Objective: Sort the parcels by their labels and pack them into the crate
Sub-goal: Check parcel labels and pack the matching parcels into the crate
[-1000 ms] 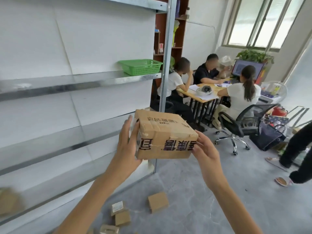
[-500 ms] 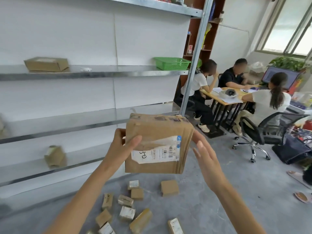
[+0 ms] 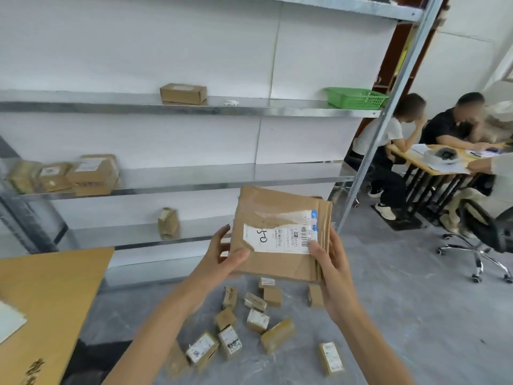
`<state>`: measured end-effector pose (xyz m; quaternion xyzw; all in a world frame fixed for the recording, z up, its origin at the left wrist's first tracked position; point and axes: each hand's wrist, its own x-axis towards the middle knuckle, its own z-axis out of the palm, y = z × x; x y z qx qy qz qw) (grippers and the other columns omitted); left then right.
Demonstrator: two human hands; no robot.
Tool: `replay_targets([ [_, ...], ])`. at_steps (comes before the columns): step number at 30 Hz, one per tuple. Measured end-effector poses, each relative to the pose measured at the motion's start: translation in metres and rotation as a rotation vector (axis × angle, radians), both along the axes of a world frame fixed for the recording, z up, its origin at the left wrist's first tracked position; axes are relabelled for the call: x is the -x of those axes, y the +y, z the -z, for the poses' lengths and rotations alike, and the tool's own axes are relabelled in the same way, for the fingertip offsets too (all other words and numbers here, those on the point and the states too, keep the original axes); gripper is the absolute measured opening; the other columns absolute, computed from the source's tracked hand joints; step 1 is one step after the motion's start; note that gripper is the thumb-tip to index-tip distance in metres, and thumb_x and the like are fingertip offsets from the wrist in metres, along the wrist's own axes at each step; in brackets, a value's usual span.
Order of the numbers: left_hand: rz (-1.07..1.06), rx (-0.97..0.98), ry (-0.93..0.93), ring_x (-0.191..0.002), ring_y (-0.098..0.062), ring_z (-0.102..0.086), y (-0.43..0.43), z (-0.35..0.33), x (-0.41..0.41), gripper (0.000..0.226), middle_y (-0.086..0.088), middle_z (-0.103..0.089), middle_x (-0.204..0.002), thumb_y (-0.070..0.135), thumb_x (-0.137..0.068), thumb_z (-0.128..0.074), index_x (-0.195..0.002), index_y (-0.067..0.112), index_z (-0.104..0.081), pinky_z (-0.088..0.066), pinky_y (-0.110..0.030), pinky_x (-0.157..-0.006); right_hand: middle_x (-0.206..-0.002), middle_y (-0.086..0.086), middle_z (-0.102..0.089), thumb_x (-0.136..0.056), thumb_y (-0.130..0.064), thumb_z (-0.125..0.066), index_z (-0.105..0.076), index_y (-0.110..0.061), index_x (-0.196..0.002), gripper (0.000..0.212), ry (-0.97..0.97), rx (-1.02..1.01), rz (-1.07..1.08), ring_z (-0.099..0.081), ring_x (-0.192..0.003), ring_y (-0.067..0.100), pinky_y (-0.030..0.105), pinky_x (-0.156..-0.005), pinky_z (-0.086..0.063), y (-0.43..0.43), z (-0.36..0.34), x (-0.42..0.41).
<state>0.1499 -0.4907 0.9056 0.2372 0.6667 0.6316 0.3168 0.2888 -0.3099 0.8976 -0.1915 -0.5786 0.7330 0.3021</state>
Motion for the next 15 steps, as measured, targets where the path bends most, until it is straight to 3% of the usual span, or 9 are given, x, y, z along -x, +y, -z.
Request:
replay_targets([
  [3,-0.158,-0.122,-0.140,-0.108,-0.019,-0.063,-0.032,0.006,-0.020,0.095,-0.003,-0.058,-0.125,0.051,-0.057,-0.074,-0.139,0.041,-0.026,-0.054,-0.045,-0.089,-0.133,-0.005,-0.056,-0.083,-0.048,-0.053,-0.047,-0.044,-0.130,0.048,-0.073,0.000,-0.088,-0.055,-0.119,0.013,0.037,-0.093,-0.048,-0.021,-0.002,-0.011],
  [7,-0.394,-0.203,-0.174,-0.106,-0.020,-0.063,-0.050,0.010,-0.064,0.101,-0.006,-0.056,-0.122,0.051,-0.051,-0.077,-0.136,0.042,-0.022,-0.056,-0.041,-0.083,-0.133,-0.014,-0.049,-0.068,-0.066,-0.054,-0.027,-0.050,-0.138,0.077,-0.220,-0.021,-0.270,-0.052,-0.122,0.014,0.039,-0.099,-0.045,-0.053,0.008,-0.035],
  [9,-0.478,-0.177,-0.144,-0.102,-0.019,-0.065,-0.048,0.014,-0.095,0.096,-0.005,-0.057,-0.118,0.044,-0.060,-0.078,-0.137,0.042,-0.019,-0.057,-0.040,-0.083,-0.124,-0.016,-0.055,-0.066,-0.062,-0.060,-0.016,-0.053,-0.141,0.087,-0.206,0.033,-0.345,-0.057,-0.117,0.018,0.037,-0.092,-0.049,-0.073,0.014,-0.045],
  [12,-0.506,-0.076,-0.076,-0.099,-0.009,-0.064,-0.047,0.022,-0.146,0.094,0.003,-0.059,-0.115,0.041,-0.066,-0.077,-0.139,0.038,-0.017,-0.053,-0.043,-0.091,-0.122,0.003,-0.062,-0.076,-0.042,-0.065,-0.018,-0.047,-0.143,0.081,-0.098,0.148,-0.300,-0.061,-0.114,0.029,0.041,-0.085,-0.053,-0.087,0.015,-0.055],
  [15,-0.533,-0.080,-0.133,-0.112,-0.015,-0.057,-0.064,0.020,-0.176,0.091,0.001,-0.051,-0.130,0.031,-0.077,-0.071,-0.144,0.034,-0.010,-0.046,-0.047,-0.100,-0.125,0.009,-0.061,-0.084,-0.032,-0.064,-0.020,-0.043,-0.145,0.076,-0.081,0.158,-0.330,-0.065,-0.106,0.028,0.040,-0.078,-0.055,-0.087,0.007,-0.070],
])
